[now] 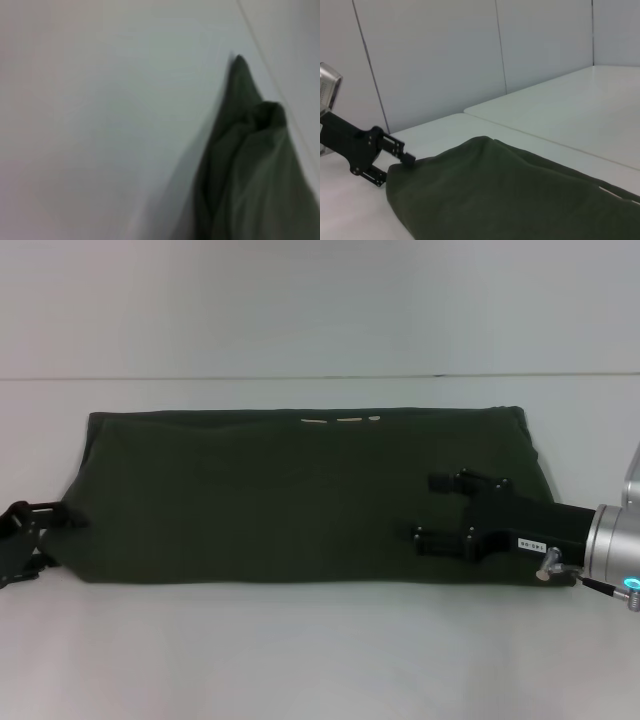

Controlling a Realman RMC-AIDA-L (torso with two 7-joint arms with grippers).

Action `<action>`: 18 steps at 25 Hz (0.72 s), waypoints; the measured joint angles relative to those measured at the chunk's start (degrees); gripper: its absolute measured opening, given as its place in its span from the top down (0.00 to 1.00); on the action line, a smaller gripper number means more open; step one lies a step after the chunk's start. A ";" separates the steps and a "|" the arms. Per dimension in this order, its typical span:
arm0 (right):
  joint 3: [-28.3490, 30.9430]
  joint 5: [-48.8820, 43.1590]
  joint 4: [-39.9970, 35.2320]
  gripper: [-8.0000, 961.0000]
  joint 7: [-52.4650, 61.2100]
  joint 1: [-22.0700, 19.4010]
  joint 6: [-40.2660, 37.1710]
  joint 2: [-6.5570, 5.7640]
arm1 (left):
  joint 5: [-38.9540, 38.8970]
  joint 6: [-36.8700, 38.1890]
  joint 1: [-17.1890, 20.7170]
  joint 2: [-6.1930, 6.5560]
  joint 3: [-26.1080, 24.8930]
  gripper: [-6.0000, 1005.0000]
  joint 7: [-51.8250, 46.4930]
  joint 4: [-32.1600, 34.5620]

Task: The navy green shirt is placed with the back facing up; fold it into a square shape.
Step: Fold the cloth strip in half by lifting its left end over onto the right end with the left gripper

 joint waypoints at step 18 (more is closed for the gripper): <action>0.25 0.16 -0.16 0.02 0.03 0.03 -0.55 0.03 | -0.37 -0.47 -0.88 0.22 0.64 0.89 3.98 0.70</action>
